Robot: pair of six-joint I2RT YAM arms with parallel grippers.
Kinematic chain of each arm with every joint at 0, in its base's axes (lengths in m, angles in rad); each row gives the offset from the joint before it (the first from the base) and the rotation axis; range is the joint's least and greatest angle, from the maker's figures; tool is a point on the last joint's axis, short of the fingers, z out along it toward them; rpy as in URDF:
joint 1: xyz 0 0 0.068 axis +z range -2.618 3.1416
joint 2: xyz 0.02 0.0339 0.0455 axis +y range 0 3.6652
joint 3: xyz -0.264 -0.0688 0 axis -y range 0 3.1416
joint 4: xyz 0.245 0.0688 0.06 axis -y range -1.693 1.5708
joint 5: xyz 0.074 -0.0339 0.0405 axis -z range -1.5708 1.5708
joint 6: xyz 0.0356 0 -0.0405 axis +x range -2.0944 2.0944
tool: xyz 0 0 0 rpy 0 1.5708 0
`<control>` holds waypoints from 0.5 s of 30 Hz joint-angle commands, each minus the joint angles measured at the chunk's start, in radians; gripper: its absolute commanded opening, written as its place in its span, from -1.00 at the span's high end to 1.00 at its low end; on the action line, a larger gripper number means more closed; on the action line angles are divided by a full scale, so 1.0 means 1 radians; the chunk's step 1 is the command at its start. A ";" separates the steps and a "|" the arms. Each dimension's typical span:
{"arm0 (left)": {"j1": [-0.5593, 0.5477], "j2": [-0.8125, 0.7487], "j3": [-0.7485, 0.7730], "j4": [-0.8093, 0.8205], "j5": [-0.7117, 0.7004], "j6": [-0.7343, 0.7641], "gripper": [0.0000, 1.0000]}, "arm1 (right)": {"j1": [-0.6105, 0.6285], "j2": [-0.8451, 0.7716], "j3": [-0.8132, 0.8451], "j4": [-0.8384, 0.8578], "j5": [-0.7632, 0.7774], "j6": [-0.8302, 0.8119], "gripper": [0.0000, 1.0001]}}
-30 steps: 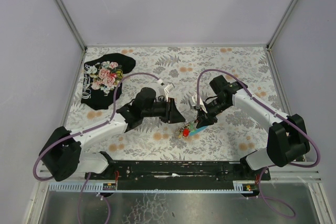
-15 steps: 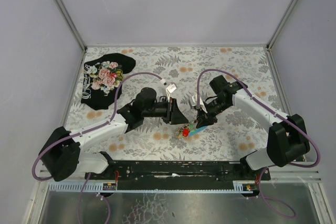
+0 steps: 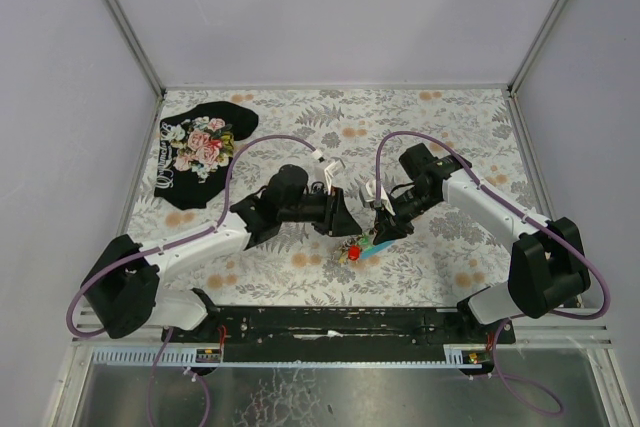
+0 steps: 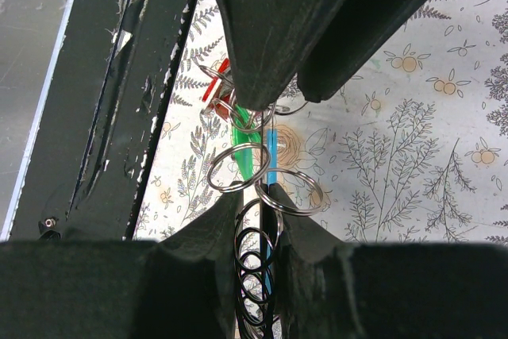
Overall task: Remove the keys from the keyring
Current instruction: Pick up the key from the keyring.
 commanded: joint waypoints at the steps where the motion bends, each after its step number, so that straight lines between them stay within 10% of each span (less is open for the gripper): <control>1: -0.016 0.006 0.044 -0.059 -0.046 0.061 0.40 | 0.009 -0.013 0.013 -0.014 -0.069 -0.016 1.00; 15: -0.024 -0.021 0.058 -0.077 0.031 0.066 0.49 | 0.008 -0.008 0.014 -0.014 -0.067 -0.017 1.00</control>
